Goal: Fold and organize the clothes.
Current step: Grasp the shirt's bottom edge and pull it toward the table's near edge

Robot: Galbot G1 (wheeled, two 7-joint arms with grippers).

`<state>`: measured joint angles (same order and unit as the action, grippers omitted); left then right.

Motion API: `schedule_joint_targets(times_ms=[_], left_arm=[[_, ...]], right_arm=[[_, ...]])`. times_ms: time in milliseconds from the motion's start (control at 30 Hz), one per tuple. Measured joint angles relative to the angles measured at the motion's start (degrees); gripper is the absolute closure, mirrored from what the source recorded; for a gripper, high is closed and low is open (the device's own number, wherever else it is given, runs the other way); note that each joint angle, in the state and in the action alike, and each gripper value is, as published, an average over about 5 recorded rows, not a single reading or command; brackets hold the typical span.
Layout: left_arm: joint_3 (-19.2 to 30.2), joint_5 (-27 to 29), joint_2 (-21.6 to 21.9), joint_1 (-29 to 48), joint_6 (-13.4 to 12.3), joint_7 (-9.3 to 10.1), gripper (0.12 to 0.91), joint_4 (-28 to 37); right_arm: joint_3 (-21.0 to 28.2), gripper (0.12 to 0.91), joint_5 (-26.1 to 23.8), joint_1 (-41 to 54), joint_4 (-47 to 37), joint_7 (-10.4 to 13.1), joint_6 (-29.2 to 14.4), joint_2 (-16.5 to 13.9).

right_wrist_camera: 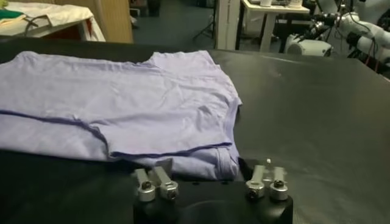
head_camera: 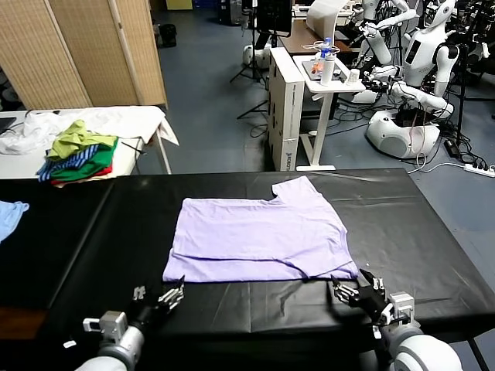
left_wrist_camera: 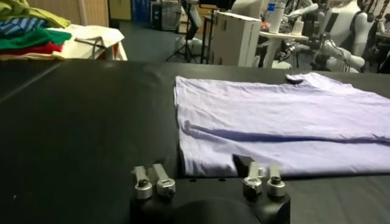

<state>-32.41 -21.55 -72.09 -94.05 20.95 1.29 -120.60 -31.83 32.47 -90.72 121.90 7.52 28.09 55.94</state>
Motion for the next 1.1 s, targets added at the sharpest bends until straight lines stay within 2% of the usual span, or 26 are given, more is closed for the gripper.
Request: schedule_joint_targets(times_ms=[67, 133, 200, 267, 333, 400, 467, 533, 667, 833, 1100], left_arm=[[-0.03, 0.05, 0.07, -0.08, -0.04, -0.02, 0.447, 0.03], [-0.04, 0.1, 0.15, -0.08, -0.05, -0.04, 0.485, 0.15], [-0.04, 0.16, 0.21, -0.04, -0.06, -0.05, 0.515, 0.33], [-0.04, 0.22, 0.28, 0.0, -0.06, -0.06, 0.579, 0.48], [-0.04, 0.3, 0.37, -0.03, -0.06, -0.07, 0.684, 0.59], [-0.05, 0.38, 0.5, -0.12, -0.05, -0.08, 0.784, 0.66], [-0.09, 0.47, 0.65, -0.28, -0.05, -0.09, 0.86, 0.69], [-0.14, 0.53, 0.8, -0.51, -0.03, -0.09, 0.884, 0.63], [-0.23, 0.71, 1.21, -1.24, 0.16, -0.04, 0.885, 0.05], [-1.11, 1.11, 2.4, -3.5, 0.61, 0.49, 0.885, -1.57], [-3.61, 1.28, 4.84, -10.12, 1.33, 1.85, 0.885, -5.35]], right_arm=[[-0.32, 0.441, 0.52, -0.17, 0.16, -0.03, 0.0, -0.27], [-0.53, 0.497, 0.72, -0.13, 0.01, -0.09, -0.1, -0.5], [-0.62, 0.6, 0.73, 0.06, -0.4, -0.2, -0.31, -0.66], [-0.65, 0.707, 0.74, 0.29, -0.94, -0.37, -0.53, -0.81], [-0.63, 0.819, 0.75, 0.46, -1.37, -0.54, -0.67, -0.92], [-0.58, 0.874, 0.76, 0.53, -1.68, -0.67, -0.75, -0.97], [-0.53, 0.885, 0.8, 0.45, -1.82, -0.72, -0.79, -1.0], [-0.54, 0.885, 0.97, 0.16, -1.67, -0.57, -0.79, -1.1], [-0.98, 0.885, 1.84, -1.06, -0.22, 0.59, 0.24, -1.46], [-2.11, 0.885, 1.74, -3.91, 3.57, 2.34, 3.68, -1.68], [-3.55, 0.885, 1.05, -8.16, 7.95, 2.29, 6.75, -2.05]])
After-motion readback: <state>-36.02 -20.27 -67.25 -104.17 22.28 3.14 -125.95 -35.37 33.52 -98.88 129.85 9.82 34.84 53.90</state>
